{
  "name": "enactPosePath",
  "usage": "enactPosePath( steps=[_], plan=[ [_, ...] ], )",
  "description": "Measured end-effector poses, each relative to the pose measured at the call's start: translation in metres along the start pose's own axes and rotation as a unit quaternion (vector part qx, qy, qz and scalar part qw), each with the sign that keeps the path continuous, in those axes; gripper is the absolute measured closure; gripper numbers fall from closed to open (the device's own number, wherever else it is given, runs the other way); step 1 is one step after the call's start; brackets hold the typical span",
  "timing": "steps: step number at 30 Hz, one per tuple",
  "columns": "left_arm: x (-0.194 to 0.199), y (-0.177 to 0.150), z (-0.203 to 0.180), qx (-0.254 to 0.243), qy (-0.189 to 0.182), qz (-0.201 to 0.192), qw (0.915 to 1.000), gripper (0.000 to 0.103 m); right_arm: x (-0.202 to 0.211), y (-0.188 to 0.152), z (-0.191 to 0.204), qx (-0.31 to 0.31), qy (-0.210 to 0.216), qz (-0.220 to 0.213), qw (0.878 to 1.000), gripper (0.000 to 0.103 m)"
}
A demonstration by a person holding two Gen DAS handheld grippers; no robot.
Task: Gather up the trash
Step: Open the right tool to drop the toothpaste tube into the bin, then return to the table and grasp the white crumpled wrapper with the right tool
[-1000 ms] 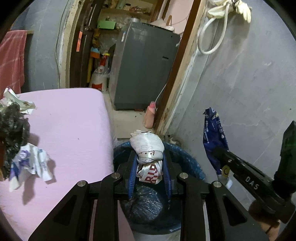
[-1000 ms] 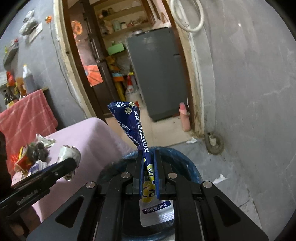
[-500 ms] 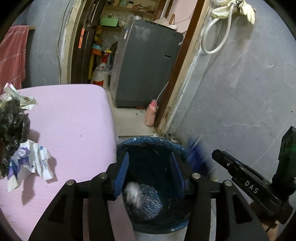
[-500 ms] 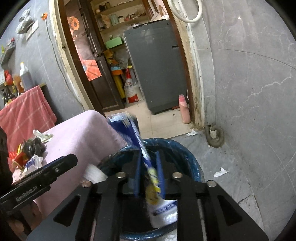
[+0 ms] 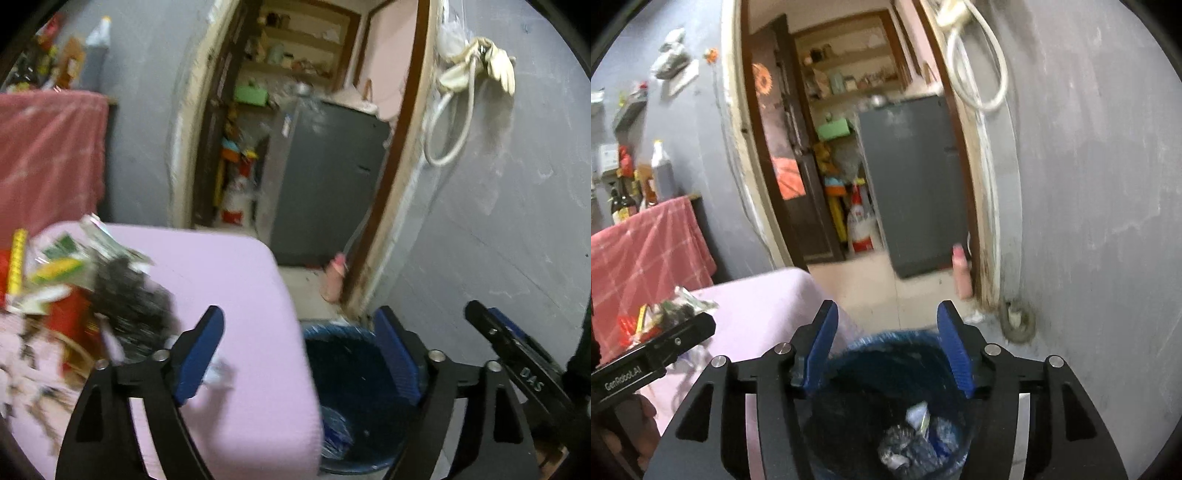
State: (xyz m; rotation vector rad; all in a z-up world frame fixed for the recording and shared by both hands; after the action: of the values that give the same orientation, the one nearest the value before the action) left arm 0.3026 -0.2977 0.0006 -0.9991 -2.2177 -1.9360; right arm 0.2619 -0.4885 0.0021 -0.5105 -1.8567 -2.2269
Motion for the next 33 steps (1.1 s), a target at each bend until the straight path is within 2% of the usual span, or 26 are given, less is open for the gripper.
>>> enactPosePath(
  steps=[1,3,7,9,11,16,22,33],
  plan=[
    [0.006,0.003,0.005,-0.001,0.008,-0.009,0.9999,0.014,0.003,0.003,0.005,0.003,0.001,-0.009,1.000,0.042],
    [0.018,0.009,0.015,-0.002,0.023,-0.026,0.9994,0.008,0.011,0.010,0.014,0.006,0.006,-0.030,1.000,0.030],
    [0.041,0.014,0.035,-0.001,0.051,-0.052,0.9973,0.005,0.023,0.019,0.030,0.007,0.016,-0.057,0.998,0.019],
    [0.050,0.016,0.046,0.000,0.063,-0.061,0.9961,0.003,0.028,0.022,0.040,0.007,0.025,-0.069,0.997,0.007],
    [0.062,0.017,0.059,0.000,0.075,-0.069,0.9948,0.002,0.032,0.023,0.050,0.008,0.034,-0.079,0.996,0.000],
    [0.091,0.014,0.091,0.002,0.100,-0.084,0.9915,0.002,0.041,0.022,0.079,0.023,0.052,-0.094,0.994,0.000],
    [0.119,0.006,0.126,0.007,0.124,-0.085,0.9886,0.002,0.042,0.014,0.113,0.038,0.071,-0.089,0.993,0.000],
    [0.131,-0.020,0.185,0.023,0.158,-0.035,0.9866,0.002,0.022,-0.017,0.164,0.075,0.104,-0.037,0.991,0.000]
  ],
)
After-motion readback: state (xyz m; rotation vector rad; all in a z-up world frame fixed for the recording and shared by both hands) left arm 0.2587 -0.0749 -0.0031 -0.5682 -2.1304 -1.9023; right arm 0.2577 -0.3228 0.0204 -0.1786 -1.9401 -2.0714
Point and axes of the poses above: each gripper's, at about its wrist camera, not at the fingertips, and x roughly against the way its jaws point, z to its left, y to its top, the point moved 9 cm from there along -x, roughly the way its jaws point, and after that the axes turned 2 degrees about -y, right-handed, at the moved point
